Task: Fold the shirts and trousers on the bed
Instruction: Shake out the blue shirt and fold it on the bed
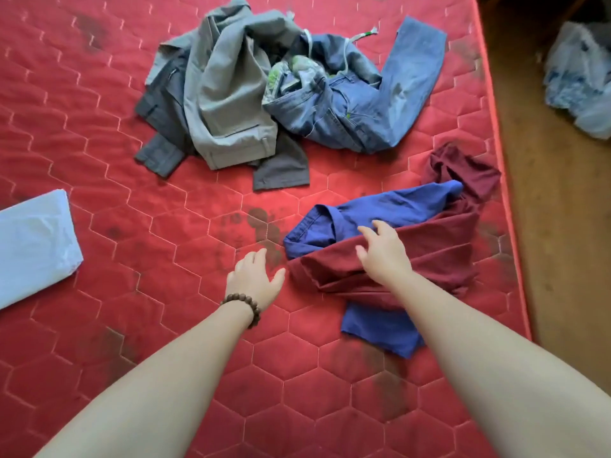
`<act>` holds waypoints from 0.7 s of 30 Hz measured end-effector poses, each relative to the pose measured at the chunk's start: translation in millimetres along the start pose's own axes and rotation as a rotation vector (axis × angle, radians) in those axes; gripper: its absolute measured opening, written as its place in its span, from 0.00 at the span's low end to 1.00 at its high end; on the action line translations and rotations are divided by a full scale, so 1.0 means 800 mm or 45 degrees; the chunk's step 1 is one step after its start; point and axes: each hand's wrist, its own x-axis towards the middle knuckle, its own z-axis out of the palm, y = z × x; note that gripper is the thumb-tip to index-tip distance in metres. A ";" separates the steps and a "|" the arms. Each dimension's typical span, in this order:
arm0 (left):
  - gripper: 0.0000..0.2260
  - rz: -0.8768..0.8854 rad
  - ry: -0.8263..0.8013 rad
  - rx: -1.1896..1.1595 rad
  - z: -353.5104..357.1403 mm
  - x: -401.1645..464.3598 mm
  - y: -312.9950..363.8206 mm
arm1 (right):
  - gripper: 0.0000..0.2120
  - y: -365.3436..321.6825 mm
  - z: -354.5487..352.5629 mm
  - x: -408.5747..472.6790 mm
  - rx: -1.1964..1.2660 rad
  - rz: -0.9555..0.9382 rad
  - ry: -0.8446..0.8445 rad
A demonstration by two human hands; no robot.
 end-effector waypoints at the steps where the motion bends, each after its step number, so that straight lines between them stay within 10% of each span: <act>1: 0.29 0.005 -0.008 -0.013 0.011 0.017 -0.001 | 0.24 0.002 0.005 0.025 -0.016 -0.021 -0.005; 11: 0.29 -0.018 -0.015 -0.562 0.110 0.151 0.012 | 0.34 -0.020 0.091 0.191 -0.309 -0.319 -0.166; 16: 0.06 -0.011 0.016 -0.558 0.102 0.150 0.005 | 0.10 -0.017 0.101 0.176 -0.210 -0.227 -0.008; 21: 0.05 0.097 0.158 -0.756 0.033 0.116 0.014 | 0.07 -0.026 0.034 0.129 0.051 -0.279 0.189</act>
